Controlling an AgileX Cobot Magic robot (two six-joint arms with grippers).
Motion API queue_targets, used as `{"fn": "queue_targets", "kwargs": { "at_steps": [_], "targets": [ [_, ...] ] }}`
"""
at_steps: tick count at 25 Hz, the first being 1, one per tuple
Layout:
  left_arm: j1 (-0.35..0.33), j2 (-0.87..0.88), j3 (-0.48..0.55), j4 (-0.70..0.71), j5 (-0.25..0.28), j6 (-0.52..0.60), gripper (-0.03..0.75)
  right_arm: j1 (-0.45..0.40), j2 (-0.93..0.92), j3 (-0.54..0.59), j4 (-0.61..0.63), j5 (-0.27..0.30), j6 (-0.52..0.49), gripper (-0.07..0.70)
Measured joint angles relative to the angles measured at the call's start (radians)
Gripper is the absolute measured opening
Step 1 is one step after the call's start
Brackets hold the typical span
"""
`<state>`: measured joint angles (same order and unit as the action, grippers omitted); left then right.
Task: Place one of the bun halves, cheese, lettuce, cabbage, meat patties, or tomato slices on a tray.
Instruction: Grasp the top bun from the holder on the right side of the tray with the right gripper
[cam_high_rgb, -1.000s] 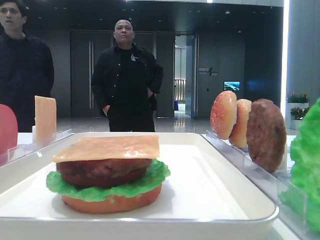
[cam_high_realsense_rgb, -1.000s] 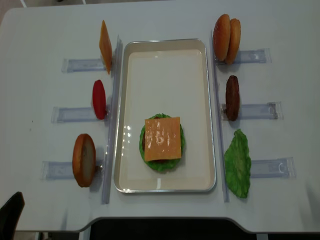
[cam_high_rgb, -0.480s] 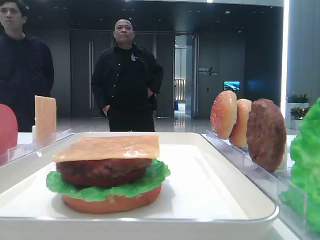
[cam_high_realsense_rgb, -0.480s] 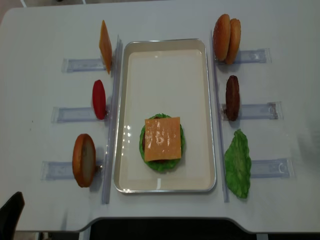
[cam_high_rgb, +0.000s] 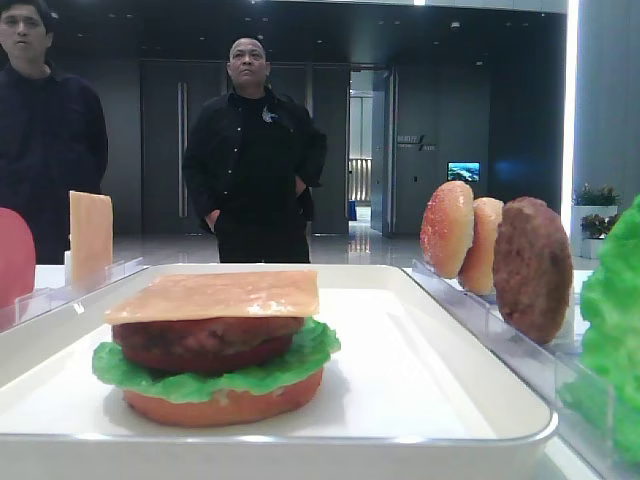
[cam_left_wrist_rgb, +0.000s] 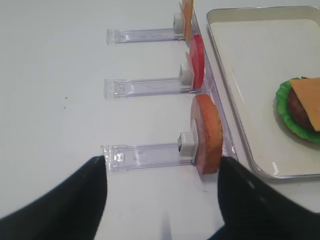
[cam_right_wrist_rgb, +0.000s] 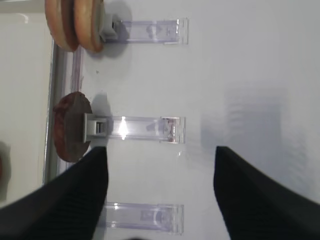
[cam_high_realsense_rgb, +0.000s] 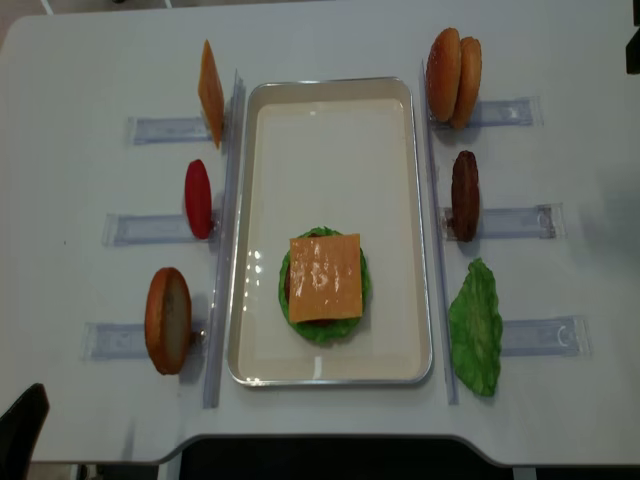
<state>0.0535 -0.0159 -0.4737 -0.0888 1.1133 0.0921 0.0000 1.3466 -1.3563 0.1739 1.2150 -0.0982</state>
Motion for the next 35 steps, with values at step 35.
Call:
{"fn": "queue_targets", "kwargs": {
  "at_steps": [35],
  "targets": [
    [0.000,0.000,0.000,0.000,0.000,0.000,0.524,0.000,0.509,-0.467,-0.052,0.008,0.001,0.436]
  ]
}}
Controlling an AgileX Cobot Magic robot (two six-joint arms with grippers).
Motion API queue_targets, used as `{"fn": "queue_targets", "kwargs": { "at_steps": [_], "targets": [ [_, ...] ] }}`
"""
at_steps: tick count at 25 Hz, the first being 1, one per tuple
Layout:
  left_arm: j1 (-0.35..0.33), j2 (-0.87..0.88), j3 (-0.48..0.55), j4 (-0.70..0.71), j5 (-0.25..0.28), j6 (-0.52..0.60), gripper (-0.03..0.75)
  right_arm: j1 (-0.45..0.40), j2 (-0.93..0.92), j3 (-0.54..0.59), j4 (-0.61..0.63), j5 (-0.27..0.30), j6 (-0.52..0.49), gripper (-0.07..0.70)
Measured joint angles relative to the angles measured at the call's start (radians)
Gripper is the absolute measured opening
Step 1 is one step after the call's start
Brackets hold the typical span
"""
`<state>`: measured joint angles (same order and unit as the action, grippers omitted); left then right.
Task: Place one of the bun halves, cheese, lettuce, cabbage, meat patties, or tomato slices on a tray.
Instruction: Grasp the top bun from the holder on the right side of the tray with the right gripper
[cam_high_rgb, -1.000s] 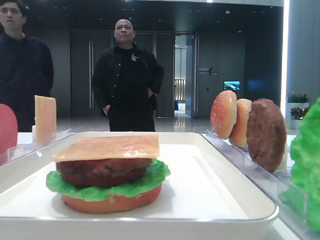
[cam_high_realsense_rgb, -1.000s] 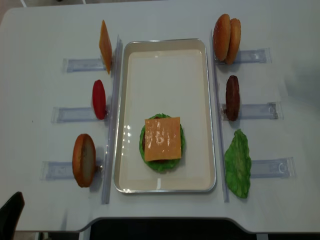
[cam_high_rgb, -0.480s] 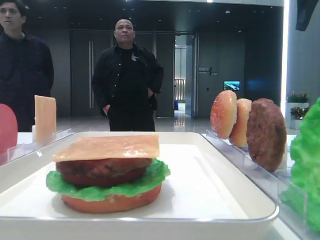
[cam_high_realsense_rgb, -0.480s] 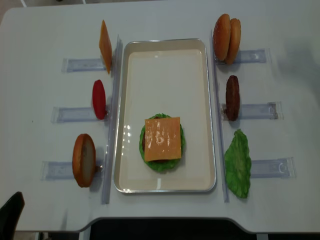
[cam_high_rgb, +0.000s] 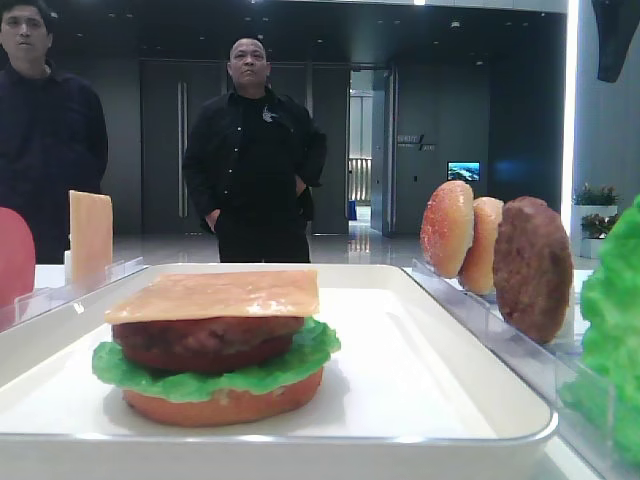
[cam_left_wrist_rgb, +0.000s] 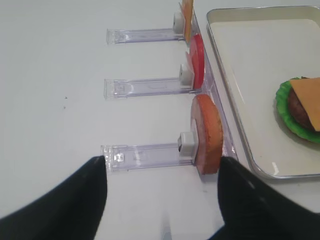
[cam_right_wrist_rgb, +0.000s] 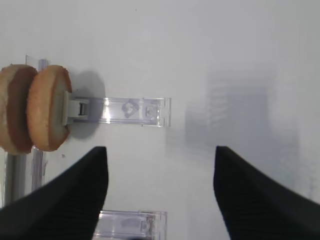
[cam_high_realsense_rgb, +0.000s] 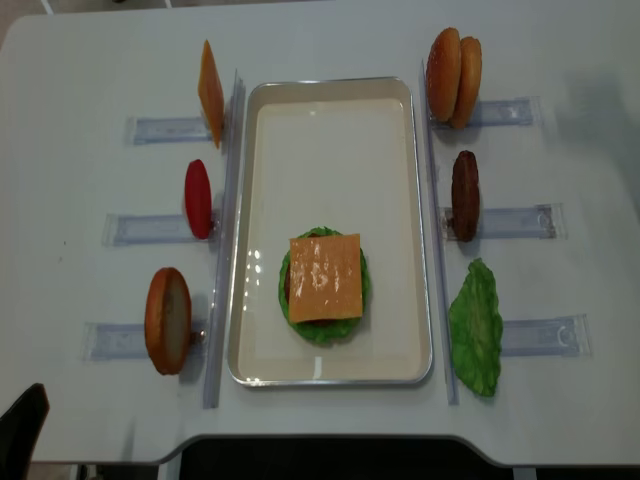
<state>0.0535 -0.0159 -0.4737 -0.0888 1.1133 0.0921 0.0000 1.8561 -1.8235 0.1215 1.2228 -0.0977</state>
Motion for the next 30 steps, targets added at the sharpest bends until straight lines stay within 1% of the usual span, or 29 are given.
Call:
{"fn": "queue_targets", "kwargs": {
  "at_steps": [4,6,12,15,18,24,28,30],
  "targets": [
    [0.000,0.000,0.000,0.000,0.000,0.000,0.522,0.023,0.000,-0.001,-0.039,0.000,0.073,0.436],
    [0.000,0.000,0.000,0.000,0.000,0.000,0.521,0.052,0.000,-0.001,-0.057,0.000,0.098,0.436],
    [0.000,0.000,0.000,-0.001,0.000,0.000,0.517,0.170,0.000,-0.001,-0.059,0.000,0.163,0.435],
    [0.000,0.000,0.000,-0.001,0.000,0.000,0.517,0.214,0.000,-0.001,-0.059,-0.001,0.191,0.435],
    [0.000,0.000,0.000,-0.001,0.000,0.000,0.517,0.246,0.000,-0.001,-0.059,-0.026,0.223,0.435],
    [0.000,0.000,0.000,-0.001,0.000,0.000,0.517,0.287,0.000,-0.001,-0.059,-0.106,0.278,0.435],
    [0.000,0.000,0.000,-0.001,0.000,0.000,0.517,0.300,0.000,-0.001,-0.048,-0.145,0.314,0.435],
    [0.000,0.000,0.000,-0.001,0.000,0.000,0.517,0.311,0.000,-0.001,-0.048,-0.154,0.319,0.435]
  ]
}}
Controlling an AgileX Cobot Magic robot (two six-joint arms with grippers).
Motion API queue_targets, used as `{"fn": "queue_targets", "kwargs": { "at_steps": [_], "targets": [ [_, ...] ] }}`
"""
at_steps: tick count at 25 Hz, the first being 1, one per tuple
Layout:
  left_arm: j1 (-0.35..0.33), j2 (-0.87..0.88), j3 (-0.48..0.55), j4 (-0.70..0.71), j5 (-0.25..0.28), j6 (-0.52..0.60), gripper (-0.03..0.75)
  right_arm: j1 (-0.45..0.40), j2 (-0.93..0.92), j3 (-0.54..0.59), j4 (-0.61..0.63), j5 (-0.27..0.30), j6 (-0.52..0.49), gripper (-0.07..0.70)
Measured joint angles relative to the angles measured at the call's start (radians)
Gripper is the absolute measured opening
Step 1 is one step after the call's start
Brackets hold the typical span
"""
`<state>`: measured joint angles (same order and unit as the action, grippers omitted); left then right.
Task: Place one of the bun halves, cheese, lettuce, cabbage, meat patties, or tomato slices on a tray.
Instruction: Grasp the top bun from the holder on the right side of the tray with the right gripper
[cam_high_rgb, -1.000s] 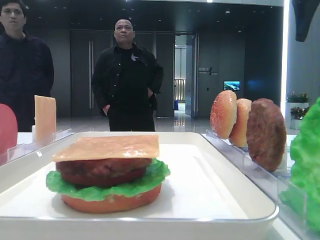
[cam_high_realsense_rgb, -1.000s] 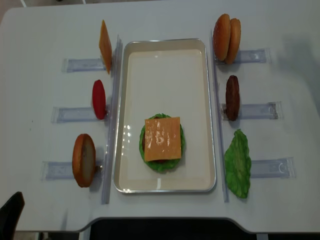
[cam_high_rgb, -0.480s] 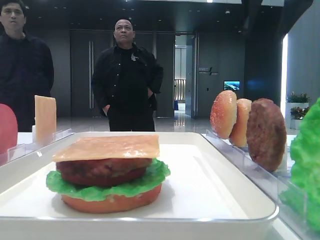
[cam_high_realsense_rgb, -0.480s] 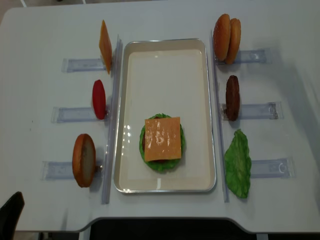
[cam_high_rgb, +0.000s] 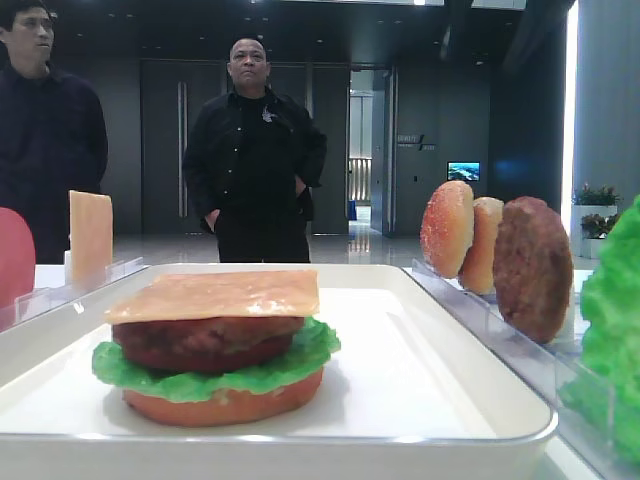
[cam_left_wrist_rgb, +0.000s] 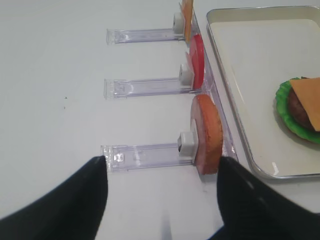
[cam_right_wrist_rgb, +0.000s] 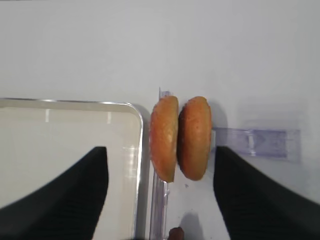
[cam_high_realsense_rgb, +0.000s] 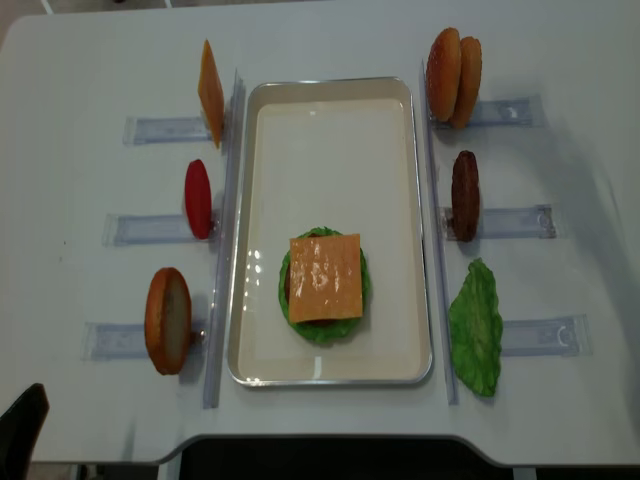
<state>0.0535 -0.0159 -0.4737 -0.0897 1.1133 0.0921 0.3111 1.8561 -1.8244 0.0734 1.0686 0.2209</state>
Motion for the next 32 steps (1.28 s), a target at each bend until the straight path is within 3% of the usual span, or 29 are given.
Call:
{"fn": "queue_targets", "kwargs": {
  "at_steps": [11,32],
  "targets": [
    [0.000,0.000,0.000,0.000,0.000,0.000,0.517,0.056,0.075,-0.001,-0.010,-0.021,0.000,0.435],
    [0.000,0.000,0.000,0.000,0.000,0.000,0.517,0.061,0.182,-0.001,-0.065,-0.045,0.005,0.437]
  ]
}}
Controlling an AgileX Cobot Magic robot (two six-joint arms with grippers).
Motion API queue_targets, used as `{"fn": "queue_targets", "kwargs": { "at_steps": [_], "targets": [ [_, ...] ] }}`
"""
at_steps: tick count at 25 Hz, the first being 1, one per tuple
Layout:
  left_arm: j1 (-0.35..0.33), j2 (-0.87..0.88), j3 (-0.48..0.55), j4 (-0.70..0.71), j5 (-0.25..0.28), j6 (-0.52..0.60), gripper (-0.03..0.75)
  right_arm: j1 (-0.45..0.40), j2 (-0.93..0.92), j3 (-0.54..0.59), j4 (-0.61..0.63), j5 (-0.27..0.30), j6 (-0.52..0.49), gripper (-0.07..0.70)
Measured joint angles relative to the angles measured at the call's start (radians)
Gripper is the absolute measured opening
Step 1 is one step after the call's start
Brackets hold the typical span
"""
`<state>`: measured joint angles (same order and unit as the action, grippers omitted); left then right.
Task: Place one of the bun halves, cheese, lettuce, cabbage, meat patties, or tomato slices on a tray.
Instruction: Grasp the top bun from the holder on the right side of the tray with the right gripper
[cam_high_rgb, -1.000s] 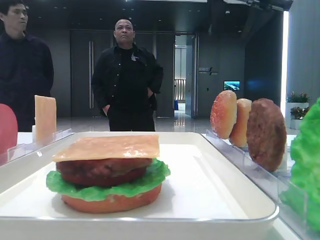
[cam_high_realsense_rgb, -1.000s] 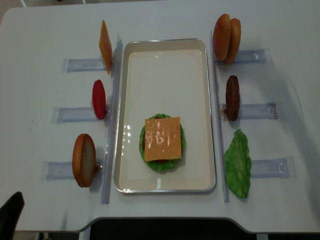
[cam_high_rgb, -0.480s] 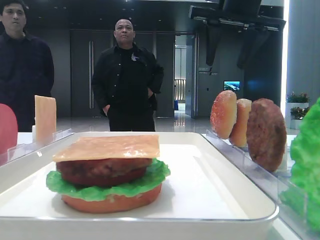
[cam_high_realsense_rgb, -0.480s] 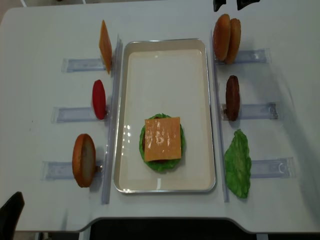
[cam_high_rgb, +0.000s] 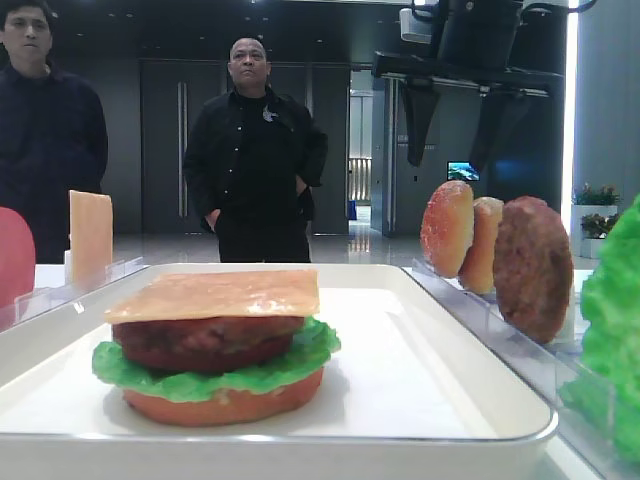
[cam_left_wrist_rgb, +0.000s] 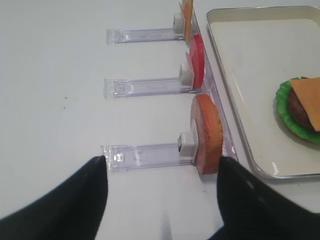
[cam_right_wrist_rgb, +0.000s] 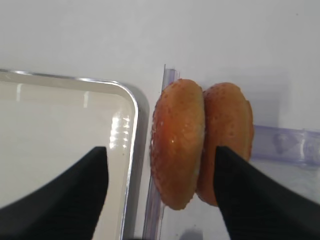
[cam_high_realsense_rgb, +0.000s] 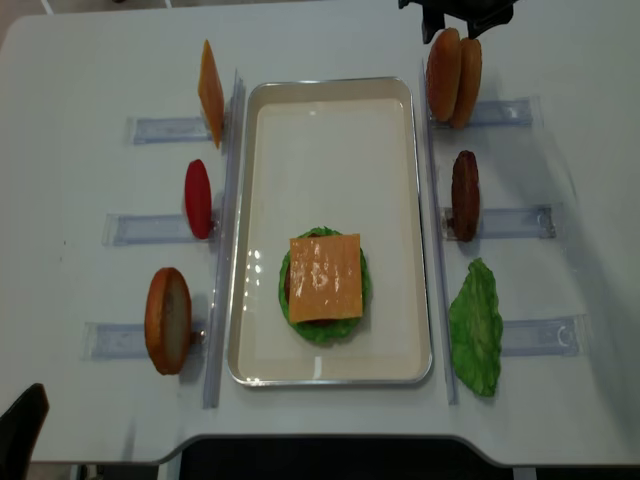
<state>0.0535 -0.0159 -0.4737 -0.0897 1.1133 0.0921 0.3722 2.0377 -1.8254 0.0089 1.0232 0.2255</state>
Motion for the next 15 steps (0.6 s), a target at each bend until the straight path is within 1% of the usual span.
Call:
{"fn": "queue_targets", "kwargs": {
  "at_steps": [15],
  "targets": [
    [0.000,0.000,0.000,0.000,0.000,0.000,0.517,0.000,0.028,0.000,-0.002,-0.032,-0.001,0.437]
  ]
}}
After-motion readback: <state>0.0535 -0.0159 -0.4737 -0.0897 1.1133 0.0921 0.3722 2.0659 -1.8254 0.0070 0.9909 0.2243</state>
